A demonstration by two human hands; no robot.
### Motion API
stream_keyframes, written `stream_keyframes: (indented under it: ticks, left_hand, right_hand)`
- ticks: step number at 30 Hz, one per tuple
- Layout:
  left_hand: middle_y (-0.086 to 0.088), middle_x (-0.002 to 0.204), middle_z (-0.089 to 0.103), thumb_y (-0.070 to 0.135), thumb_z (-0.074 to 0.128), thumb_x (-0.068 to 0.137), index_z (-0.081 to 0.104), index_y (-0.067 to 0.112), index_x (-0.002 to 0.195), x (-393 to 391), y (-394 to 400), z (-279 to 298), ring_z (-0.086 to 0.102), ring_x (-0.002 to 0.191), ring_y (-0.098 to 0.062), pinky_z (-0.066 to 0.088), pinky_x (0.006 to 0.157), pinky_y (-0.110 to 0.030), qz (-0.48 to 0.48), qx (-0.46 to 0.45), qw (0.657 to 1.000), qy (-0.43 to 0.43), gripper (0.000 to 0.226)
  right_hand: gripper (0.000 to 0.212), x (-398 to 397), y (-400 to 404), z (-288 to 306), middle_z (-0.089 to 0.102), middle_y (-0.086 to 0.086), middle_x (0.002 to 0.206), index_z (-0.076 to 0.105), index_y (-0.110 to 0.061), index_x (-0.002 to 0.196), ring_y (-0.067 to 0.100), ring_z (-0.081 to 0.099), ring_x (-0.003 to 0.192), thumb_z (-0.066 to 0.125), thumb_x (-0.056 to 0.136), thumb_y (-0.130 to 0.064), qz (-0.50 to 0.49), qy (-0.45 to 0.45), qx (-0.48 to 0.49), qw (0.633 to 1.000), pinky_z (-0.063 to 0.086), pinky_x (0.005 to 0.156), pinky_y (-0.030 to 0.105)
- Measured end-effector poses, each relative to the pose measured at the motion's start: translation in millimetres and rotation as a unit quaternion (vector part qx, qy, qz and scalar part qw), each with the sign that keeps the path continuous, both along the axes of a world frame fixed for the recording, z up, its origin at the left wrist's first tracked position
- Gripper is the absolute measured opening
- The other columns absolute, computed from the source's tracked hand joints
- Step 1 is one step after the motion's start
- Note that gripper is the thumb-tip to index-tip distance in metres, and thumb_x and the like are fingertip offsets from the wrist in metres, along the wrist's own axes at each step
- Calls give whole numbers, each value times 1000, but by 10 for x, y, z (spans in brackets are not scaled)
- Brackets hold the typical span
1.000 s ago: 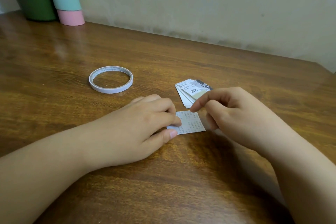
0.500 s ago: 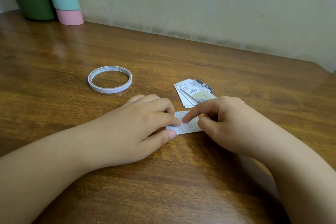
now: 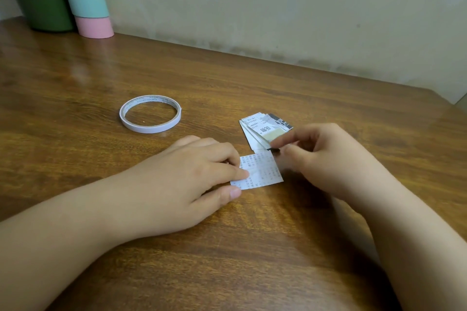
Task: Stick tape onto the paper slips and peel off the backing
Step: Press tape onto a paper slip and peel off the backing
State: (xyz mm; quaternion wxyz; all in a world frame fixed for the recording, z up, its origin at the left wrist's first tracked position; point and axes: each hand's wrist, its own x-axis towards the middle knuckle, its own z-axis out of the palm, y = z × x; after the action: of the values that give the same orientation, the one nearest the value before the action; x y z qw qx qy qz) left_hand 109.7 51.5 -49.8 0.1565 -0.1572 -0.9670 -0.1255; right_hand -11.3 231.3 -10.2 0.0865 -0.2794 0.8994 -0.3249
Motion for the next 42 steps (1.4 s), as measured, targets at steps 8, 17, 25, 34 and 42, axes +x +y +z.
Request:
stream_keyframes:
  ticks: [8, 17, 25, 34, 42]
  left_hand:
    - [14, 97, 65, 40, 39, 92, 69, 24, 109, 9, 9, 47, 55, 88, -3, 32, 87, -21, 0, 17, 1000, 16, 38]
    - [13, 94, 68, 40, 39, 92, 70, 23, 106, 21, 20, 63, 61, 83, -5, 36, 86, -26, -4, 17, 1000, 12, 38]
    - [11, 109, 55, 49, 38, 90, 66, 25, 113, 38, 11, -8, 52, 94, -3, 48, 78, -25, -3, 2, 1000, -9, 43]
    - [12, 112, 62, 49, 37, 91, 67, 24, 115, 43, 7, -5, 56, 101, -5, 49, 83, -27, -8, -4, 1000, -12, 45]
    - [15, 115, 67, 59, 28, 93, 72, 27, 102, 72, -67, -12, 53, 111, 2, 47, 88, -18, -12, 58, 998, 3, 56]
  right_hand:
    - [37, -225, -95, -218, 44, -7, 100, 59, -24, 123, 17, 44, 109, 57, 90, -41, -63, 149, 63, 985, 30, 81, 21]
    - [18, -210, -162, -210, 45, -11, 89, 59, -26, 97, 12, 41, 95, 68, 83, -32, -40, 172, 33, 984, 35, 78, 28]
    - [11, -180, -64, -65, 66, -8, 67, 65, -22, 75, 5, 54, 60, 65, 86, -20, -65, 98, -183, 976, 42, 57, 21]
    - [15, 17, -69, -43, 75, -2, 77, 62, -15, 93, 18, 72, 81, 47, 92, -17, 17, -141, -65, 988, 52, 89, 49]
    - [16, 59, -51, 24, 74, -12, 75, 63, -20, 91, 25, 68, 90, 49, 87, -25, -8, -84, 10, 996, 51, 85, 40]
